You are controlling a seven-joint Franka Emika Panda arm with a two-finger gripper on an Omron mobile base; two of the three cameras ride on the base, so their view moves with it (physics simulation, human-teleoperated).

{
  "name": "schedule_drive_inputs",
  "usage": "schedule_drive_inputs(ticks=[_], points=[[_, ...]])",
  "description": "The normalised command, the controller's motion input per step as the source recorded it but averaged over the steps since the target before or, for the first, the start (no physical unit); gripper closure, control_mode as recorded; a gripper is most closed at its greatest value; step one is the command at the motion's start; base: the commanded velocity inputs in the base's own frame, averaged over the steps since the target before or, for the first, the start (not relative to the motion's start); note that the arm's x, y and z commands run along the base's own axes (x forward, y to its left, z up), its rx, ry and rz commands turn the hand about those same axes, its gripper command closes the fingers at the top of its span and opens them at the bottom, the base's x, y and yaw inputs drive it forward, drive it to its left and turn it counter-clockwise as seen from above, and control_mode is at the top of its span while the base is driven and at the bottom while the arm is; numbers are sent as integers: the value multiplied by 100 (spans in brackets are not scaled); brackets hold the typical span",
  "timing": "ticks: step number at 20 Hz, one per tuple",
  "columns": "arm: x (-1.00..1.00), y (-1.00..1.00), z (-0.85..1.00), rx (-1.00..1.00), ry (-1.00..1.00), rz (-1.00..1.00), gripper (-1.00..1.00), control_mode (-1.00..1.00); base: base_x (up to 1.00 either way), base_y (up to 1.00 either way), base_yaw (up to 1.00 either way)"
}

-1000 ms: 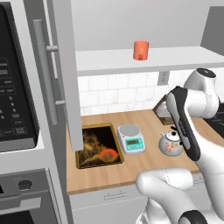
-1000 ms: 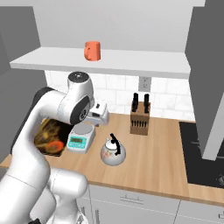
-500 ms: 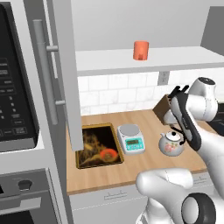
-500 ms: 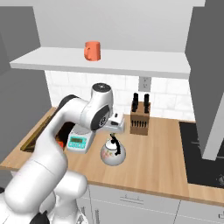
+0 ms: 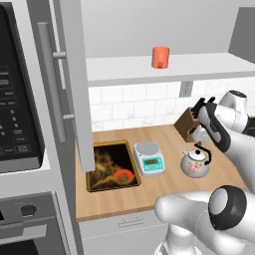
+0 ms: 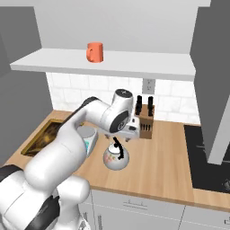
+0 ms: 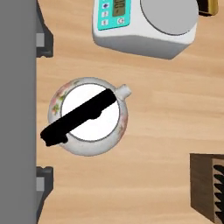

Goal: Pick the kettle from the counter and place it on the tray. Then pick the mug from the cabinet and place it on the tray. Then close the cabinet doors.

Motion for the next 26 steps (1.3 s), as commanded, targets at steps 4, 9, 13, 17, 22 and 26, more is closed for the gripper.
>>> schedule_drive_inputs(ticks=[4,9,13,17,22,26], points=[[13,-3,-46,0,0,12,-100,-100,0,0,0],[7,-2,-33,0,0,14,-100,-100,0,0,0],[5,0,-23,0,0,14,-100,-100,0,0,0],[0,0,-18,0,0,11,-100,-100,0,0,0],[-5,0,-7,0,-1,7,100,-100,0,0,0],[-25,2,11,0,-8,0,100,-100,0,0,0]])
